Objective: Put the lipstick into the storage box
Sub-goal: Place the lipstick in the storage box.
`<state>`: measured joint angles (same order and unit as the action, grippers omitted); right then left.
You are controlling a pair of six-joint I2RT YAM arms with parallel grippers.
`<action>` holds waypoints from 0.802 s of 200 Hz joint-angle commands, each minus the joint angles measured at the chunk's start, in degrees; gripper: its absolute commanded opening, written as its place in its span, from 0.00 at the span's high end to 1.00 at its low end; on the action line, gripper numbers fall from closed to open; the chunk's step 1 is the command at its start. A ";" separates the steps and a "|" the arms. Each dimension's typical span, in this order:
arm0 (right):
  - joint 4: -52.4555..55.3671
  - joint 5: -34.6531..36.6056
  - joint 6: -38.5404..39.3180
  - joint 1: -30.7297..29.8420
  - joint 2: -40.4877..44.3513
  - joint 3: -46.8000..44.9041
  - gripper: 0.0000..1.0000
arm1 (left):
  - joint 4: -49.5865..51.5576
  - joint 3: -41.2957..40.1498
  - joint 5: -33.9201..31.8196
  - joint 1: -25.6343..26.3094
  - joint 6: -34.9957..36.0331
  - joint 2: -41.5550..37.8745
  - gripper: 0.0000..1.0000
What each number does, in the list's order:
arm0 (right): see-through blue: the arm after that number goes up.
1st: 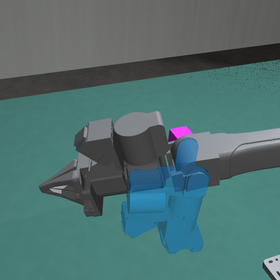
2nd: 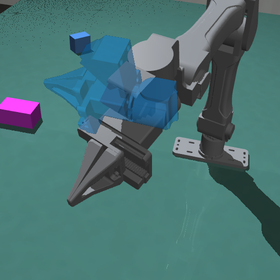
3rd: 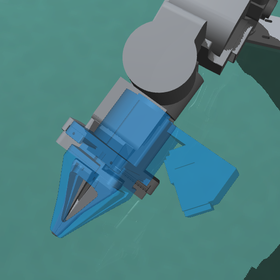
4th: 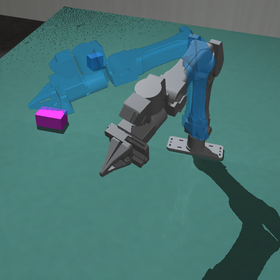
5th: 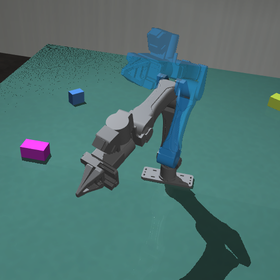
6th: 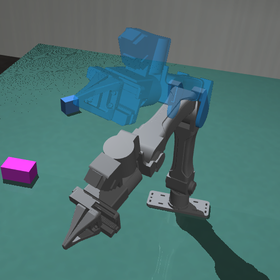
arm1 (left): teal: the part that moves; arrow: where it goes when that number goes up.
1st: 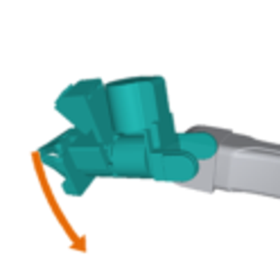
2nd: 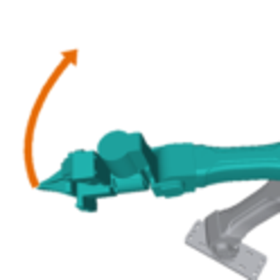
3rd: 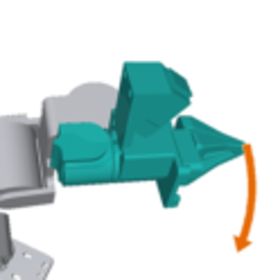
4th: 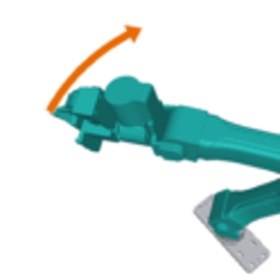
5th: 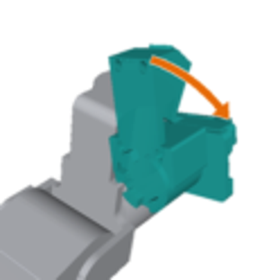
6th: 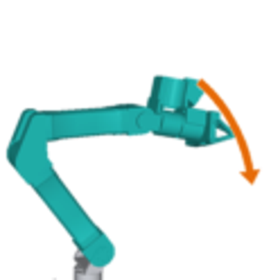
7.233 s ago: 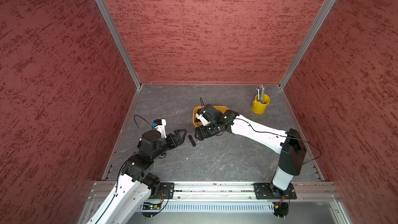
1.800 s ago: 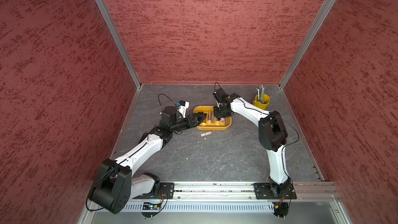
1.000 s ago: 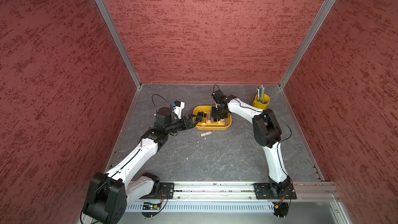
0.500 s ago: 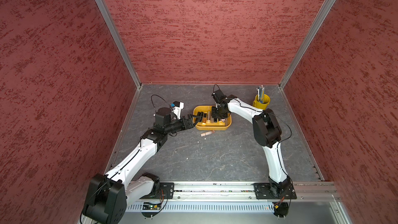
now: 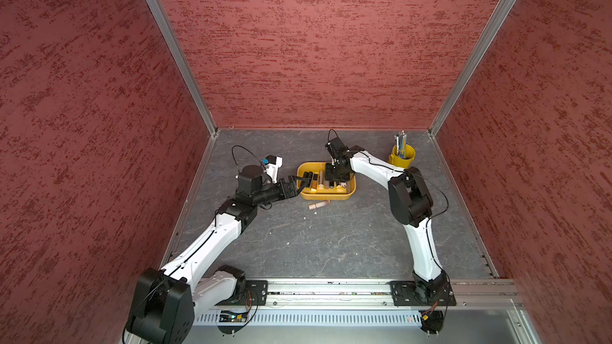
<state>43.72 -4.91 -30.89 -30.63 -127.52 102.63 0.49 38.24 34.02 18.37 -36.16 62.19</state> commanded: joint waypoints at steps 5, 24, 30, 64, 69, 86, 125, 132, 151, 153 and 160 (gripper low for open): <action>-1.14 1.04 0.04 0.39 2.34 -1.18 0.54 | 0.34 -0.79 -0.18 -0.34 -0.04 -1.08 0.00; -1.66 0.55 0.05 0.37 3.60 -1.87 0.53 | 0.47 -0.97 -0.29 -0.12 0.05 -1.24 0.00; -2.00 0.39 0.05 0.39 4.21 -2.23 0.53 | 0.78 -1.01 -0.60 0.06 0.32 -1.33 0.00; -4.29 -1.71 0.09 0.31 8.97 -4.72 0.48 | 6.03 0.51 -2.93 2.69 5.29 -1.63 0.00; -4.55 -2.22 0.18 0.38 9.80 -5.09 0.47 | 7.28 0.90 -3.25 3.23 6.23 -1.55 0.00; -5.01 -3.25 0.55 0.36 13.39 -6.76 0.46 | 11.13 2.20 -4.38 5.14 9.66 -1.22 0.00; -5.32 -3.60 1.28 0.38 24.60 -13.71 0.43 | 18.54 5.01 -11.89 12.16 16.43 0.15 0.00; -5.32 -3.79 1.22 0.38 26.90 -15.59 0.43 | 19.17 5.41 -13.04 13.64 17.34 0.57 0.00; -5.66 -4.88 0.76 0.40 33.44 -20.91 0.42 | 20.27 6.29 -16.34 17.78 20.14 2.19 0.00; -5.67 -4.97 0.69 0.40 34.11 -21.53 0.42 | 20.34 6.34 -16.70 18.22 20.42 2.40 0.00; -5.91 -5.56 0.50 0.42 36.49 -23.46 0.42 | 20.67 6.48 -18.10 19.74 21.15 3.25 0.00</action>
<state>38.63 -8.47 -30.41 -30.55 -97.12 84.18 17.34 43.16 22.50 34.11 -20.84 63.33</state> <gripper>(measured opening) 0.580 0.996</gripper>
